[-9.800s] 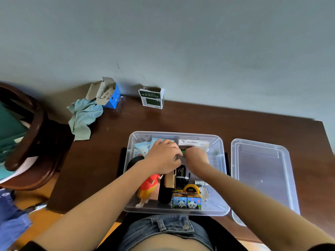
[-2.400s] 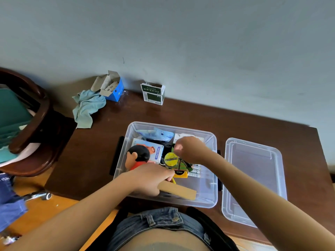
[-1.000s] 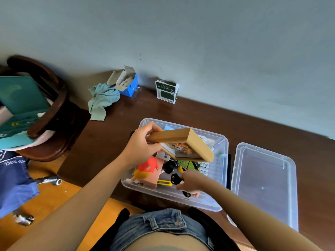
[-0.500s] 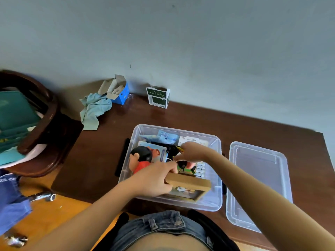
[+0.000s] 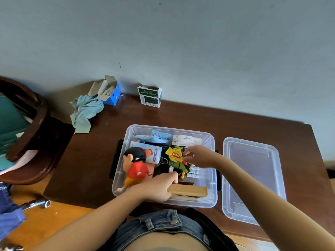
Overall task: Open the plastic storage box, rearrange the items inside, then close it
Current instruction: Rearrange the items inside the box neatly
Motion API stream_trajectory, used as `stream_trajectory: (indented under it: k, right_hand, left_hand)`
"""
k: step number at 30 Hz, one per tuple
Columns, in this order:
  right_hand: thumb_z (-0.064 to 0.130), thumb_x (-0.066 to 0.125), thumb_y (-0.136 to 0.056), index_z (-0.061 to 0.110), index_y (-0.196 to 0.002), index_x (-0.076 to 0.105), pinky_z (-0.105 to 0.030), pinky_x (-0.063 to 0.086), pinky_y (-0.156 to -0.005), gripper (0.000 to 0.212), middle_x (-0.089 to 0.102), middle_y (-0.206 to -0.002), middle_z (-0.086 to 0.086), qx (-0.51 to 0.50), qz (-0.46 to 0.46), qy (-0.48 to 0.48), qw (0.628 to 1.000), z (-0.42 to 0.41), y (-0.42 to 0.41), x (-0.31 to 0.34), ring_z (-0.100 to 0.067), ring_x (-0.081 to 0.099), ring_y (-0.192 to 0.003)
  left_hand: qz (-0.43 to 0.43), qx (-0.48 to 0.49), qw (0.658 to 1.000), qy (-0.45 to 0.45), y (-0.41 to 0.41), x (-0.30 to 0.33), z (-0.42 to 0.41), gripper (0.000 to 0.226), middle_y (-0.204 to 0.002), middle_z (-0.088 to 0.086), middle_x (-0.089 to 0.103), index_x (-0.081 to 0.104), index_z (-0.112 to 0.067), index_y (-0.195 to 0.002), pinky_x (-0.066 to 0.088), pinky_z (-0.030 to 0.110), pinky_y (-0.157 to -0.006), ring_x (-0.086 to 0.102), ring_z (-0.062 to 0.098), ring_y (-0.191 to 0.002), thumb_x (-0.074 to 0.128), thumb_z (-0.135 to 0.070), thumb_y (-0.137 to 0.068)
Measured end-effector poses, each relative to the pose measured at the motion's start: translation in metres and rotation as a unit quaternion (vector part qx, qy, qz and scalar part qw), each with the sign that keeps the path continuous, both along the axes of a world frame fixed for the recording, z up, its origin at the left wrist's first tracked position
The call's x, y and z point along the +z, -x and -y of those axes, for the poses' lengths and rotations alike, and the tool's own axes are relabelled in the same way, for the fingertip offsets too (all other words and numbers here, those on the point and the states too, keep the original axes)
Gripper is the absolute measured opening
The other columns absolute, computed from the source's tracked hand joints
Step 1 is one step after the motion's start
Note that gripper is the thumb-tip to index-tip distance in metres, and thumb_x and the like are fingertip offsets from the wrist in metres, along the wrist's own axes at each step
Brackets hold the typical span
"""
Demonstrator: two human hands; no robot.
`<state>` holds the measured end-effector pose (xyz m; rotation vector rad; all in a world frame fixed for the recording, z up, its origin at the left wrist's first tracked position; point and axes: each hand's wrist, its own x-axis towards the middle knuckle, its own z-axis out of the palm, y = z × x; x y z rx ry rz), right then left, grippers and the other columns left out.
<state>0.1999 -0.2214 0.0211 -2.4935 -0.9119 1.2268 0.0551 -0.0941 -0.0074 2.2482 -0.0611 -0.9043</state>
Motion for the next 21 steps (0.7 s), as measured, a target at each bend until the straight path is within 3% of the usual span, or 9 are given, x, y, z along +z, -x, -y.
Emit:
stream_trajectory:
  k: [2,6,11,14,17,21]
  right_hand:
    - [0.027,0.047,-0.097,0.001,-0.112,0.065,-0.039,0.05,-0.091,0.035,0.067,-0.113,-0.012,-0.002,-0.007,0.001,1.0,0.002,0.001,0.003,-0.025,0.062,-0.1]
    - [0.022,0.042,-0.099,-0.002,-0.104,0.067,-0.042,0.051,-0.089,0.035,0.071,-0.102,-0.015,0.02,-0.023,0.051,0.998,0.013,0.0,0.003,-0.027,0.066,-0.093]
    - [0.005,0.041,-0.096,-0.008,-0.11,0.063,-0.046,0.049,-0.092,0.029,0.065,-0.11,-0.022,0.074,-0.014,0.098,0.992,0.02,0.006,-0.003,-0.034,0.062,-0.102]
    - [0.0,0.046,-0.093,-0.007,-0.113,0.062,-0.045,0.048,-0.095,0.027,0.065,-0.114,-0.02,0.156,-0.036,0.142,0.977,0.021,0.015,-0.01,-0.032,0.062,-0.106]
    - [0.006,0.045,-0.096,0.002,-0.118,0.063,-0.04,0.048,-0.096,0.029,0.065,-0.118,-0.013,0.227,-0.075,0.151,0.959,0.023,0.023,-0.014,-0.027,0.062,-0.107]
    - [-0.001,0.042,-0.094,0.012,-0.124,0.062,-0.034,0.043,-0.101,0.038,0.063,-0.124,-0.004,0.279,-0.09,0.163,0.942,0.02,0.021,-0.013,-0.021,0.057,-0.114]
  left_hand:
    - [-0.016,-0.004,1.0,0.008,-0.003,-0.001,-0.002,0.03,-0.093,-0.006,0.046,0.041,-0.018,-0.113,0.03,0.016,-0.057,0.042,0.002,-0.07,0.059,-0.019,-0.088]
    - [-0.059,-0.023,0.998,0.01,-0.004,0.0,-0.005,0.032,-0.112,0.005,0.055,0.044,-0.02,-0.119,0.039,0.031,-0.08,0.052,0.016,-0.092,0.052,-0.035,-0.093]
    - [-0.049,-0.005,0.999,0.013,0.006,-0.006,0.0,0.04,-0.13,-0.001,0.053,0.046,-0.023,-0.131,0.039,0.03,-0.096,0.05,0.014,-0.114,0.047,-0.042,-0.096]
    - [-0.041,0.031,0.998,0.032,0.008,-0.006,-0.002,0.035,-0.127,-0.002,0.054,0.052,-0.024,-0.127,0.038,0.026,-0.096,0.05,0.011,-0.111,0.05,-0.038,-0.095]
    - [-0.043,0.072,0.996,0.014,0.012,-0.003,-0.008,0.034,-0.126,-0.006,0.057,0.055,-0.025,-0.125,0.041,0.028,-0.097,0.052,0.008,-0.11,0.052,-0.038,-0.094]
    - [-0.041,0.054,0.998,-0.004,0.015,0.002,-0.013,0.037,-0.132,-0.004,0.056,0.053,-0.024,-0.13,0.041,0.031,-0.101,0.051,0.011,-0.117,0.049,-0.033,-0.095]
